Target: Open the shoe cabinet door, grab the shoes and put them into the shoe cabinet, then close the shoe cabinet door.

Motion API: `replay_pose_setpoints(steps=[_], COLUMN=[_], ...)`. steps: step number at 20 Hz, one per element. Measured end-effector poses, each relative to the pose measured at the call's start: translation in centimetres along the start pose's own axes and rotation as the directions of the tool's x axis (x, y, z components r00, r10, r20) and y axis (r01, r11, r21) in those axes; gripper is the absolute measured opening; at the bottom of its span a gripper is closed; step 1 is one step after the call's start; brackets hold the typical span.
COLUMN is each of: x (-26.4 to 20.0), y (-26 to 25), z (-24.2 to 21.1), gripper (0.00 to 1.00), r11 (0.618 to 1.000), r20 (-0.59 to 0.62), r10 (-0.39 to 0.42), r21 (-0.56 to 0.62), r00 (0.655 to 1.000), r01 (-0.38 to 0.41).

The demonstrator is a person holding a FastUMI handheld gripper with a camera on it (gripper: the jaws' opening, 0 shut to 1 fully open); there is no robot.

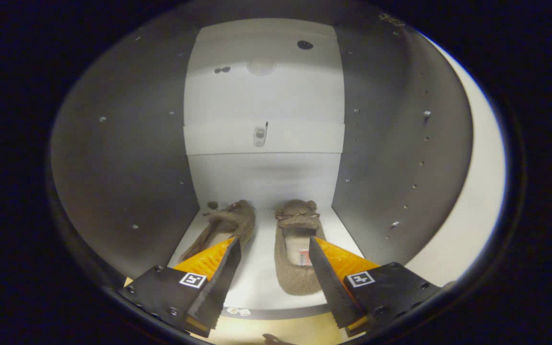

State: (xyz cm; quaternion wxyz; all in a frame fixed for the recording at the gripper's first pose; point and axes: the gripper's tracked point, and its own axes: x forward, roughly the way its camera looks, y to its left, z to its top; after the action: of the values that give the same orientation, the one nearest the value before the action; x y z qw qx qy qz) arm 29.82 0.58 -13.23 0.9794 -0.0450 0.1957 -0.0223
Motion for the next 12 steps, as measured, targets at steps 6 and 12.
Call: replay_pose_setpoints(steps=[6,12], x=[-9.4,-20.7], y=[-0.3,0.5], z=[0.7,1.2], gripper=[0.91,0.97], r11=[0.999,0.993], r20=[0.084,0.193], r10=[0.05,0.117], r21=[-0.016,-0.017], r00=[0.995,0.974], r01=[-0.048,-0.115])
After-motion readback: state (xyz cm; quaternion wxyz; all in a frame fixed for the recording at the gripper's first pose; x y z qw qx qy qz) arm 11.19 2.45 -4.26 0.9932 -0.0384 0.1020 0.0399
